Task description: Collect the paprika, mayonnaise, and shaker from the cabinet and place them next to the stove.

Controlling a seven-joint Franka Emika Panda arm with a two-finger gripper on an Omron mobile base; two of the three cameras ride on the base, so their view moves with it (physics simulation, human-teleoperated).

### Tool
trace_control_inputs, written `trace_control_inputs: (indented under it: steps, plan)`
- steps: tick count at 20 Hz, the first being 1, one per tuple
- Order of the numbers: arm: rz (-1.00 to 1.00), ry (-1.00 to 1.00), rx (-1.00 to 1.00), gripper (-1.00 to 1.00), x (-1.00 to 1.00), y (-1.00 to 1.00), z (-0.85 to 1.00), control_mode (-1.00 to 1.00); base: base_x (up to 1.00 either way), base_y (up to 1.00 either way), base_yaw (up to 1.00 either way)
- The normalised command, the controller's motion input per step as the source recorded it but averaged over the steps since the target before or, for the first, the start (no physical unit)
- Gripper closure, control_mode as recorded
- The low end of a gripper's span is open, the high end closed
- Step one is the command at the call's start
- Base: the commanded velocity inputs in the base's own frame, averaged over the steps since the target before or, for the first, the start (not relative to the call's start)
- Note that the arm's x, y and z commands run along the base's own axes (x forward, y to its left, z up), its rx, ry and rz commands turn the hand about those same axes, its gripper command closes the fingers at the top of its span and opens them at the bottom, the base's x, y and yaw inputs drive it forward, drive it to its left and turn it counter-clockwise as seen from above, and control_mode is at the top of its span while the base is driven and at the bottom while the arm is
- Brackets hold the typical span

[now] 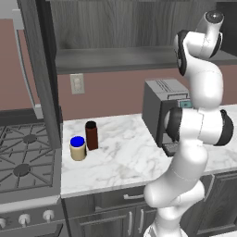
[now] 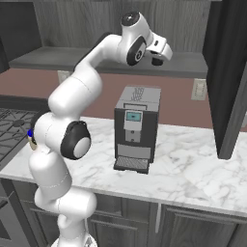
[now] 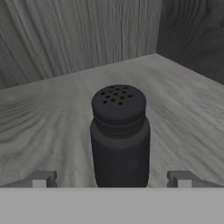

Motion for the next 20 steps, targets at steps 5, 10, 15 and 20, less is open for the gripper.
trace_control_inputs:
  steps: [5,10,15,20]
  plan:
    - [0.0,-0.01,0.0,-1.0,0.06,-0.11,0.0,-1.0,0.0,0.0,0.0]
    - [0.0,0.0,0.0,-1.0,0.0,-0.22,0.0,-1.0,0.0,0.0,0.0]
    - [0.0,-0.01,0.0,-1.0,0.0,-0.16,0.0,-1.0,0.0,0.0,0.0]
    - [0.0,-0.01,0.0,-1.0,0.0,-0.03,0.0,-1.0,0.0,0.0,0.0]
